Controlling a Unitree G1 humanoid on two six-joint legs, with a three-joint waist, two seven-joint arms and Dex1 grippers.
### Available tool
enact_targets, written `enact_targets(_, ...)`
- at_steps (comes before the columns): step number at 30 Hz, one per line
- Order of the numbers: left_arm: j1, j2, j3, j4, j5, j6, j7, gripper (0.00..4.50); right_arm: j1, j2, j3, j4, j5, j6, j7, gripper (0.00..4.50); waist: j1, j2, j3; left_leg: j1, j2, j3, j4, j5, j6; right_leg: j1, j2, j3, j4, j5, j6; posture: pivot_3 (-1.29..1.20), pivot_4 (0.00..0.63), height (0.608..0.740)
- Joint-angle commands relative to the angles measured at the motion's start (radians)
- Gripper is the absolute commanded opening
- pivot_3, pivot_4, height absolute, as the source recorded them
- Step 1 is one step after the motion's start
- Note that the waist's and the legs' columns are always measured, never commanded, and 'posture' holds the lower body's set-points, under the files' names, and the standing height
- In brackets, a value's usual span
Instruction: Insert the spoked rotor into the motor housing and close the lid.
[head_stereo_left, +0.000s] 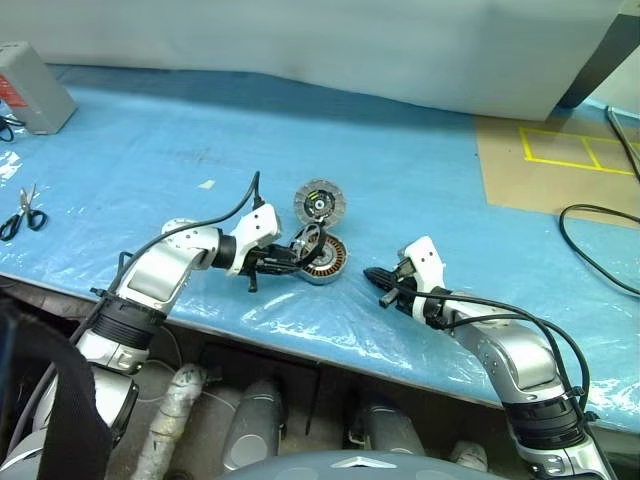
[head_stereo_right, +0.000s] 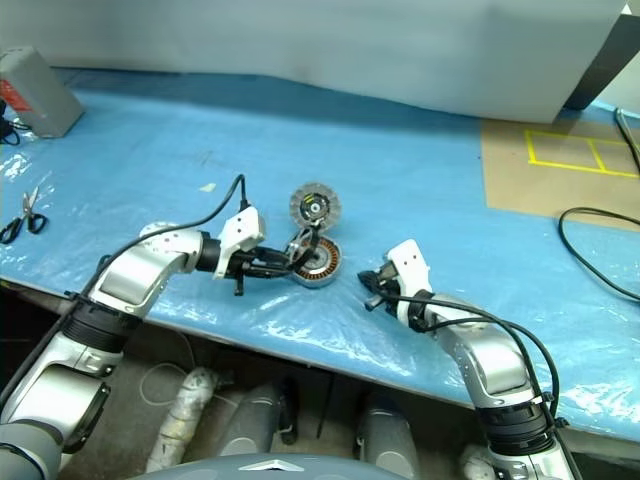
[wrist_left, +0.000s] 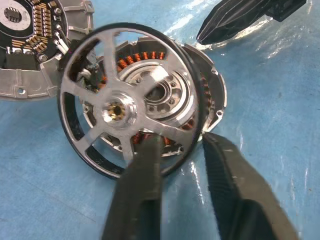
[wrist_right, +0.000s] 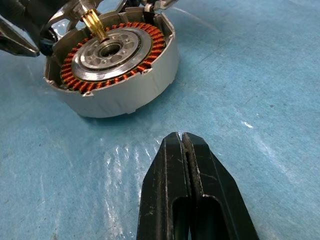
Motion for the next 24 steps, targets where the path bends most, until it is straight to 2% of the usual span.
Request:
enact_targets(1, -0.020, -0.009, 0.027, 0.015, 0.005, -0.029, 0.025, 0.54, -0.004, 0.004, -0.010, -0.035, 0.005, -0.006, -0.004, 0.00, 0.000, 0.000, 0.000, 0.000, 0.000, 0.000, 0.000, 0.000, 0.000, 0.000, 0.000, 0.000, 0.000, 0.000, 0.000, 0.00, 0.150, 0.740)
enact_targets(3, -0.018, -0.009, 0.026, 0.010, -0.001, -0.036, 0.017, 0.54, -0.004, 0.007, -0.009, -0.033, 0.005, -0.005, -0.006, 0.00, 0.000, 0.000, 0.000, 0.000, 0.000, 0.000, 0.000, 0.000, 0.000, 0.000, 0.000, 0.000, 0.000, 0.000, 0.000, 0.00, 0.150, 0.740)
enact_targets(6, -0.012, -0.013, 0.030, 0.001, -0.009, -0.065, 0.008, 0.03, -0.005, 0.009, -0.008, -0.031, 0.005, -0.004, -0.009, 0.00, 0.000, 0.000, 0.000, 0.000, 0.000, 0.000, 0.000, 0.000, 0.000, 0.000, 0.000, 0.000, 0.000, 0.000, 0.000, 0.00, 0.150, 0.740)
enact_targets(19, -0.006, -0.006, 0.047, 0.013, -0.026, -0.124, -0.030, 0.03, 0.004, 0.019, -0.013, -0.023, 0.006, -0.012, -0.016, 0.00, 0.000, 0.000, 0.000, 0.000, 0.000, 0.000, 0.000, -0.001, 0.000, 0.000, 0.000, 0.000, 0.000, 0.000, 0.000, 0.00, 0.150, 0.740)
enact_targets(24, -0.018, 0.068, 0.014, 0.030, 0.023, -0.299, -0.140, 0.03, 0.005, 0.019, -0.013, -0.017, 0.004, -0.013, -0.013, 0.00, -0.001, 0.000, 0.000, 0.000, 0.000, 0.000, 0.000, -0.001, 0.000, 0.000, 0.000, 0.000, 0.000, 0.000, 0.000, 0.00, 0.150, 0.740)
